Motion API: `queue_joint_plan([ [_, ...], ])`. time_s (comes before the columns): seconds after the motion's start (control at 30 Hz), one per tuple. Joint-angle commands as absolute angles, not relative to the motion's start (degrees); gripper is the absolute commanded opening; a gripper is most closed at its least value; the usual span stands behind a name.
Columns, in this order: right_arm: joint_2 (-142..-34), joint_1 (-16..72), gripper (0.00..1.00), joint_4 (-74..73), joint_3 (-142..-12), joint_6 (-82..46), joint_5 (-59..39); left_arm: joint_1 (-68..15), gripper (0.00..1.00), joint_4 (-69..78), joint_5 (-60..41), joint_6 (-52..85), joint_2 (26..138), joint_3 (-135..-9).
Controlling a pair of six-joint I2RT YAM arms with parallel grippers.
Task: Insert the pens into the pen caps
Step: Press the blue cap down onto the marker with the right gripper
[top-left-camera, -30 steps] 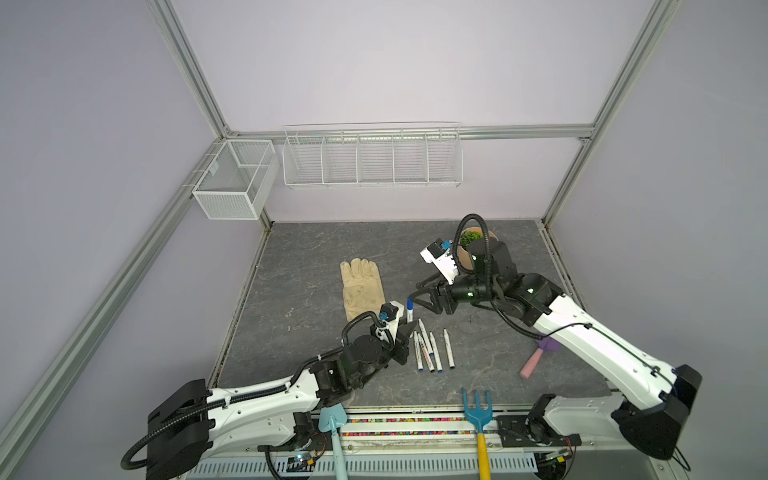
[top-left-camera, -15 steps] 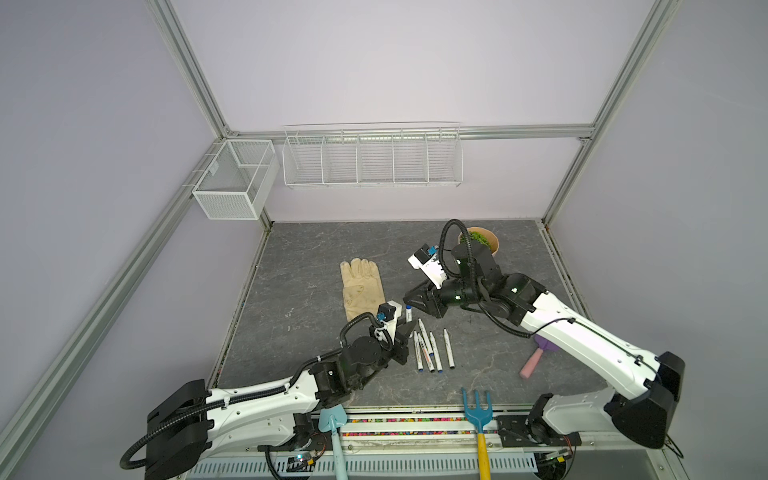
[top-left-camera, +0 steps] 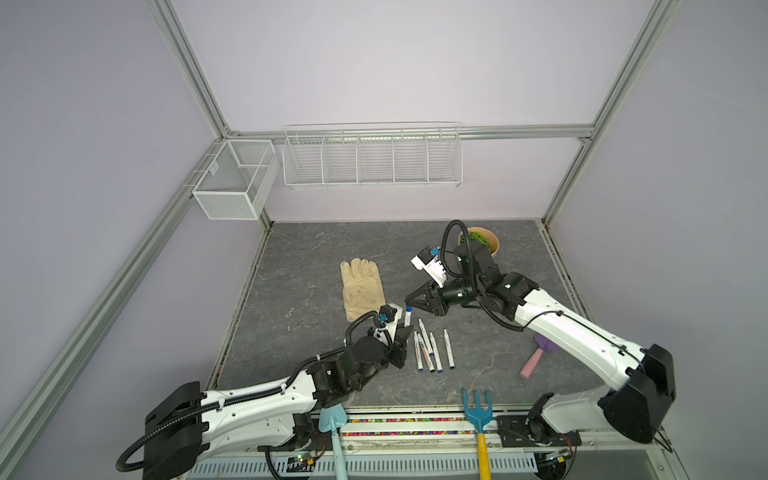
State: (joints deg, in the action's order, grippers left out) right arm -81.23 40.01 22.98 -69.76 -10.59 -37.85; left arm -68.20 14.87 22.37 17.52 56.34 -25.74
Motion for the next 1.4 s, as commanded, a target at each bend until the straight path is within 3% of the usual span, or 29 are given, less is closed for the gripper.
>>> queue_joint_plan([
  [0.0,-87.1,40.7,0.07,35.9,-66.2,-10.6,-48.0,-68.3,0.0,34.1,21.4,13.7,51.8,-31.8],
  [0.13,-89.4,42.3,0.07,39.4,-67.6,-9.5,-47.6,-67.5,0.0,34.7,21.5,12.1,51.0,-32.9],
  [0.27,-91.2,46.6,0.07,47.3,-71.7,-4.4,-31.6,-65.5,0.0,32.7,22.7,13.1,50.3,-33.6],
  [0.37,-91.3,45.7,0.07,47.1,-72.2,-6.6,-26.2,-63.8,0.0,32.8,22.3,14.7,49.7,-33.4],
  [0.5,-91.1,39.5,0.07,41.8,-70.3,-13.7,-30.5,-63.4,0.0,27.2,22.7,16.1,49.8,-35.5],
  [0.67,-91.3,38.9,0.07,39.8,-70.8,-14.1,-36.7,-63.3,0.0,26.0,19.8,17.6,51.3,-36.5],
  [1.0,-92.3,47.6,0.07,48.8,-72.7,-5.2,-29.2,-60.7,0.0,26.1,17.5,19.4,55.8,-40.1],
  [1.13,-91.5,46.4,0.07,47.5,-71.8,-6.8,-29.0,-59.6,0.0,25.9,17.3,20.6,55.9,-40.2],
  [1.37,-90.3,40.0,0.07,42.9,-70.5,-11.3,-37.1,-58.4,0.0,26.8,17.3,23.5,54.6,-38.0],
])
